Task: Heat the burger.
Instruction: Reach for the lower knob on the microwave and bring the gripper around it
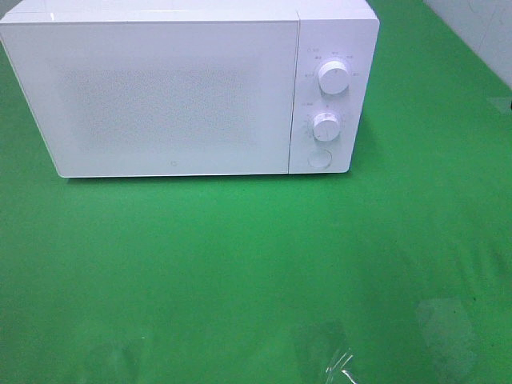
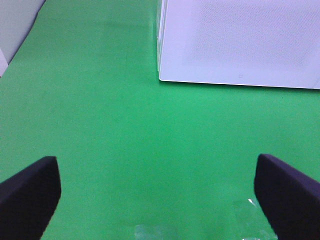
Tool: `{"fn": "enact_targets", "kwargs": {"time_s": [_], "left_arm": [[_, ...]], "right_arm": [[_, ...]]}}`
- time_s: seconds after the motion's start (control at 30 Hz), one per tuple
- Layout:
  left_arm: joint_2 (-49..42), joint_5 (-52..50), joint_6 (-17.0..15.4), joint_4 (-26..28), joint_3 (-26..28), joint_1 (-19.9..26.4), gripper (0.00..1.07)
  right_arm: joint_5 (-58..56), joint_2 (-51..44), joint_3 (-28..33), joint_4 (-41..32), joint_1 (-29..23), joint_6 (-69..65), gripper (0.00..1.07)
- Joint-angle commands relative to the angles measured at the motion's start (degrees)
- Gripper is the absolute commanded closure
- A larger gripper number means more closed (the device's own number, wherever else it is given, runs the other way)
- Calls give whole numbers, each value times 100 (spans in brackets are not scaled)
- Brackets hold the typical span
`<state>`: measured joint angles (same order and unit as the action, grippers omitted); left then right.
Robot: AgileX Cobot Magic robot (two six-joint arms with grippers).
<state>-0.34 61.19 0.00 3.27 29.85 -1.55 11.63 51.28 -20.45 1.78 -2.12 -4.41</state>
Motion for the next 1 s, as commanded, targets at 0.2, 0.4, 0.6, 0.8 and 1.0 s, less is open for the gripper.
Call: {"fn": "enact_targets", "kwargs": {"time_s": [0.2, 0.4, 0.6, 0.8, 1.0], "left_arm": [[-120, 6, 0, -11, -17, 6, 9], [-120, 6, 0, -11, -17, 6, 9], [-120, 6, 0, -11, -17, 6, 9], [-120, 6, 0, -11, -17, 6, 9], [-120, 6, 0, -11, -17, 6, 9]], "right_arm": [[1833, 905, 315, 6, 6, 40, 36], [2750, 1404, 544, -344, 6, 246, 37], [3226, 1759, 602, -1306, -481, 974, 37], [4234, 2366, 602, -3220, -1902, 2498, 34], [4927, 2716, 596, -4068, -2842, 2739, 32]]}}
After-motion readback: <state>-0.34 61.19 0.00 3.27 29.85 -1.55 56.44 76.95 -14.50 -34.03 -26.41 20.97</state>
